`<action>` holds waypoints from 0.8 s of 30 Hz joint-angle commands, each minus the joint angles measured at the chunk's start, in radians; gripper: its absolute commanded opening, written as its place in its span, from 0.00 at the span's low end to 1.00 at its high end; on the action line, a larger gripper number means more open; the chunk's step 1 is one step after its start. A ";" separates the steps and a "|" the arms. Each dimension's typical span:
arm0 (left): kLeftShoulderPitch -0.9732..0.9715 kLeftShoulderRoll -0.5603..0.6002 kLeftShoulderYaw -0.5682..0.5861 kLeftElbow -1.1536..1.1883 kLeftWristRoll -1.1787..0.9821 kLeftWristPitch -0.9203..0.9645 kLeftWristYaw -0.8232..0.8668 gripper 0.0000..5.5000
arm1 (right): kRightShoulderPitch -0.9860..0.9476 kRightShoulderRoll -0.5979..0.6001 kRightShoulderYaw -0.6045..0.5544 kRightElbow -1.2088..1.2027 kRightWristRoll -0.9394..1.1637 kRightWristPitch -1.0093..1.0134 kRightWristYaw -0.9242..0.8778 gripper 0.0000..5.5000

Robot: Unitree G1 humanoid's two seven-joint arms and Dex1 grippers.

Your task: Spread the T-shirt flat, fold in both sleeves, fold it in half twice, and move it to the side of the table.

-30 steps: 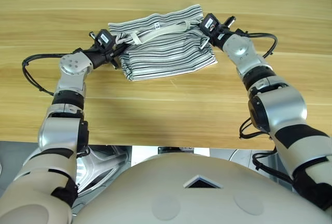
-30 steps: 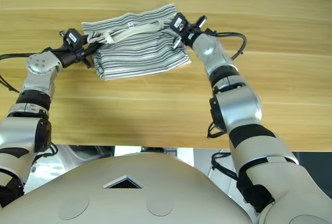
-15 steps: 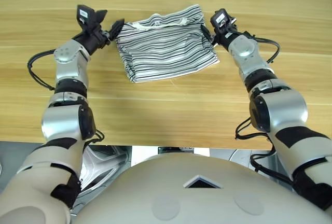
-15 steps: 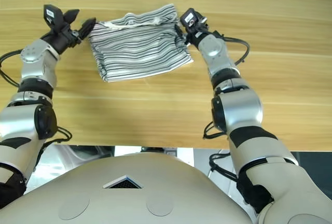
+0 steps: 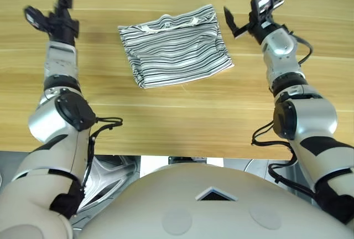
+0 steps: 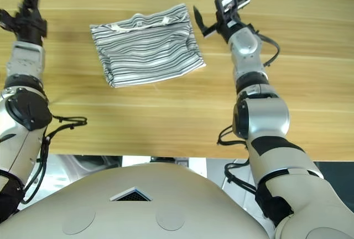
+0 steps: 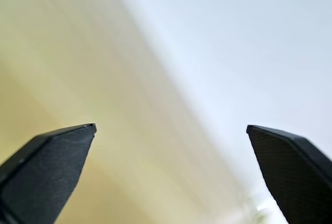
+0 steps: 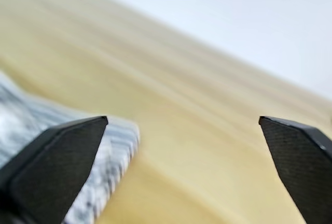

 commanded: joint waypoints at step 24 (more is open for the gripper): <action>0.416 -0.182 -0.483 -0.752 0.151 -0.122 -0.557 0.89 | 0.674 -0.552 0.647 -0.991 -0.177 -0.136 0.286 0.98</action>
